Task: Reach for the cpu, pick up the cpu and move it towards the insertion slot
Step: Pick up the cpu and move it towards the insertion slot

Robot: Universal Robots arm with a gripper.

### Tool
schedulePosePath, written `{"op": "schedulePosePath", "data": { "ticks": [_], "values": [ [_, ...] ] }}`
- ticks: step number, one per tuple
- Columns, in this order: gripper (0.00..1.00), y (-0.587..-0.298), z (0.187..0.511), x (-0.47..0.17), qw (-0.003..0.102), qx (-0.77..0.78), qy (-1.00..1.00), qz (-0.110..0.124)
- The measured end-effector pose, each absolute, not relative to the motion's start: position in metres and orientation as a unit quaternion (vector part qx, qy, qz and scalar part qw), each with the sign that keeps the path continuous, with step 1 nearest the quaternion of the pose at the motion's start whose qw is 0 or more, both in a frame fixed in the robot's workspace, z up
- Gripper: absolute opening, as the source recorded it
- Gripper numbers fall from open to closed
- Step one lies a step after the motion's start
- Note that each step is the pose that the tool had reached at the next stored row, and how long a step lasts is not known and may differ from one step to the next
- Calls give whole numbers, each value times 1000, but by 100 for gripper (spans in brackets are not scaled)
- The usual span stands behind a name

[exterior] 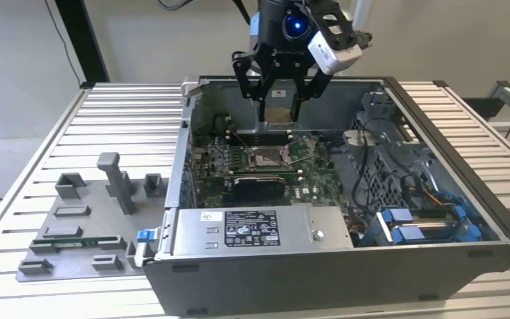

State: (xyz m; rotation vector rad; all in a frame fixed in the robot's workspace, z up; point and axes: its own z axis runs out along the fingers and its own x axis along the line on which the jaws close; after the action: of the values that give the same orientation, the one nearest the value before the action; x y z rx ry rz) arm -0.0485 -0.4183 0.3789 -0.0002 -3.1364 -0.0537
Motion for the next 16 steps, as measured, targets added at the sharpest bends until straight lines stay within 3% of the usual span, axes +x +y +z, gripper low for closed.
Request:
{"op": "schedulePosePath", "data": {
  "ticks": [16],
  "values": [
    [0,-385,374,-49,2,0,-1000,-17]
  ]
}}
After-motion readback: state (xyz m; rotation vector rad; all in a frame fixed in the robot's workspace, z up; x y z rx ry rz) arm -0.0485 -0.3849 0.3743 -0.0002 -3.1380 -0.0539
